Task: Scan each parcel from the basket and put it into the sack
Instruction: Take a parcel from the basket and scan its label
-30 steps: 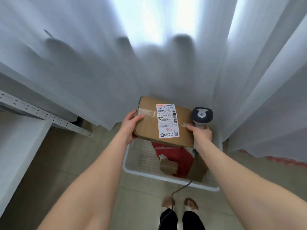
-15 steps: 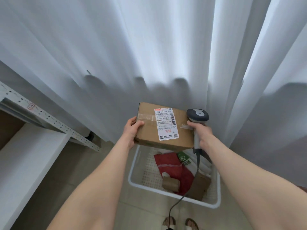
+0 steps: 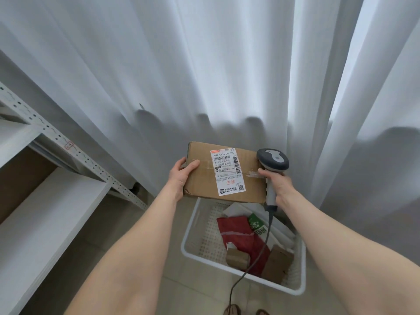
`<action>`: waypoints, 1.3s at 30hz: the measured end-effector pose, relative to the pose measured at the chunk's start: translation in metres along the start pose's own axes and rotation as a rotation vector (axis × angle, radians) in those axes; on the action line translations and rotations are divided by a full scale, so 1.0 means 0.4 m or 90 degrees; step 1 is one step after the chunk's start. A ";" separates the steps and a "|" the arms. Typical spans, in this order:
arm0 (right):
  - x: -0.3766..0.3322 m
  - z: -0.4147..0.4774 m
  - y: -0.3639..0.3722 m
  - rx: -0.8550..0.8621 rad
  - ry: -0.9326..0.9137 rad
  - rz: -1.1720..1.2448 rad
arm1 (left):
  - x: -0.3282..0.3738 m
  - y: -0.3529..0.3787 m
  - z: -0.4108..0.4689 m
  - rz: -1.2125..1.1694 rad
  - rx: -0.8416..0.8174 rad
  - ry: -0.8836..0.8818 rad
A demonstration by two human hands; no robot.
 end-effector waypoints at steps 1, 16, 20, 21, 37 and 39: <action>0.000 0.000 -0.001 0.002 0.000 0.007 | 0.006 0.003 -0.007 0.000 0.001 0.008; 0.013 0.000 0.027 -0.004 0.011 -0.026 | -0.042 -0.023 0.003 0.073 -0.028 -0.040; 0.105 0.010 0.059 0.021 0.035 -0.021 | -0.122 -0.065 0.035 0.105 0.000 -0.060; 0.139 0.014 0.067 0.027 0.043 -0.021 | -0.150 -0.082 0.047 0.118 0.007 -0.070; 0.671 0.084 0.192 0.063 0.151 -0.066 | -0.574 -0.410 0.194 0.129 -0.036 -0.262; 0.670 0.081 0.206 0.052 0.145 -0.087 | -0.564 -0.419 0.185 0.104 -0.024 -0.248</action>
Point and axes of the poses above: each hand's wrist, its own z-axis towards the middle knuckle, its own y-axis out of the palm, x = y × z, the point moved 9 cm from there along z, towards the middle knuckle, and after that the axes turned 4 degrees about z, right-handed, at the moved point
